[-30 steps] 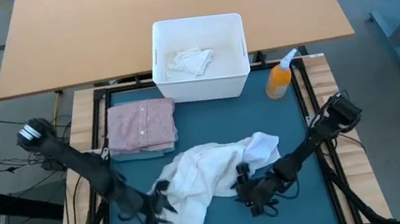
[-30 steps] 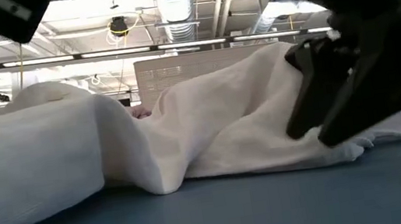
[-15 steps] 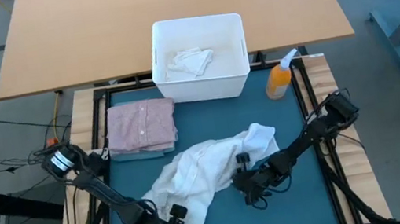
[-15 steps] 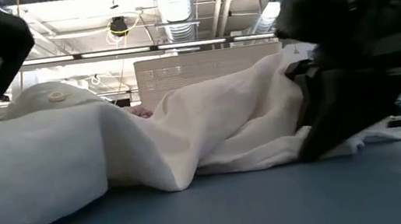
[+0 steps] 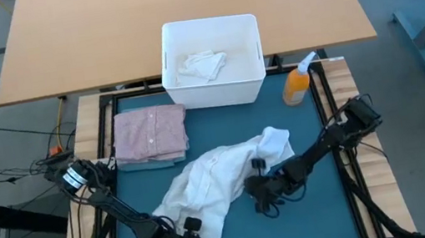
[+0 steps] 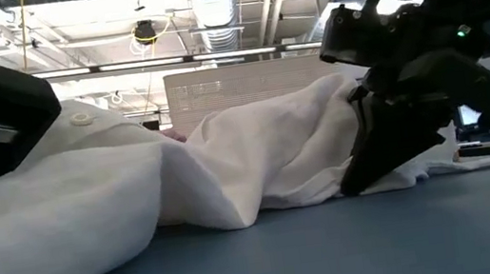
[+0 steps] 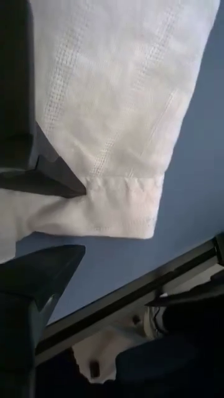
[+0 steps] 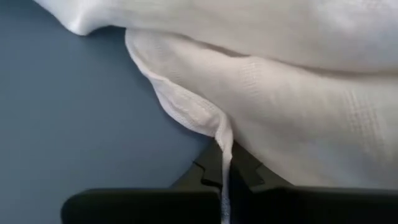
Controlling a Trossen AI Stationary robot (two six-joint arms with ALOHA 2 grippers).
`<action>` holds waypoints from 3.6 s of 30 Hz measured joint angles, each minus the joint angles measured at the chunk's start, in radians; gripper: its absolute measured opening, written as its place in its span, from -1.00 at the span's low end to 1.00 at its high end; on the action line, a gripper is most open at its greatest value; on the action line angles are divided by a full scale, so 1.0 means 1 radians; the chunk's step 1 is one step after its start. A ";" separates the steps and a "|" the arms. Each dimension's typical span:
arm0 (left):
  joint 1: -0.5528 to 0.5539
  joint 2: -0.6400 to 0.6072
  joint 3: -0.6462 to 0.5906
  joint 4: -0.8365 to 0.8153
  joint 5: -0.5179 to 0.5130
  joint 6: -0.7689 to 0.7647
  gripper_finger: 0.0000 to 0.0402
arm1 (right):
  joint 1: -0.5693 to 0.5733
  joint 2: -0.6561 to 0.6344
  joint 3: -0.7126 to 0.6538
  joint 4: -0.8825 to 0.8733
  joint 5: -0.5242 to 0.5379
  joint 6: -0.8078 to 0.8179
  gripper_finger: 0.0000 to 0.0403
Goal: Fold Laundry from Bin
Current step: Fold the white shirt
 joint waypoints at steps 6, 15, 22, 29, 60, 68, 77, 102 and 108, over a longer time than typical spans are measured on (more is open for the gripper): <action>0.001 0.000 -0.001 -0.015 -0.025 -0.039 -0.92 | 0.040 -0.025 0.000 -0.013 -0.005 0.049 -0.91; -0.023 -0.096 -0.008 -0.123 -0.150 -0.047 -1.00 | 0.095 -0.224 -0.001 -0.217 -0.004 0.145 -0.91; -0.093 -0.388 -0.007 -0.189 -0.422 0.002 -1.00 | 0.154 -0.485 -0.001 -0.318 0.005 0.158 -0.91; -0.229 -0.682 -0.006 -0.119 -0.640 0.185 -1.00 | 0.249 -0.762 -0.001 -0.372 0.102 0.147 -0.91; -0.289 -0.938 -0.013 -0.771 -1.097 -0.303 -1.00 | -0.426 -0.761 0.037 -0.163 0.071 -0.428 -0.89; -0.289 -0.955 -0.013 -0.781 -1.093 -0.322 -1.00 | -0.705 -0.578 0.260 -0.674 -0.279 -0.336 -0.44; -0.269 -0.955 -0.013 -0.799 -1.063 -0.330 -1.00 | -0.611 -0.595 0.372 -1.048 -0.293 -0.057 0.16; -0.262 -0.951 -0.013 -0.798 -1.002 -0.313 -1.00 | -0.133 -0.700 -0.127 -0.553 -0.122 0.084 0.19; -0.262 -0.944 -0.013 -0.797 -0.985 -0.326 -1.00 | -0.135 -0.601 -0.127 -0.553 -0.102 -0.040 0.19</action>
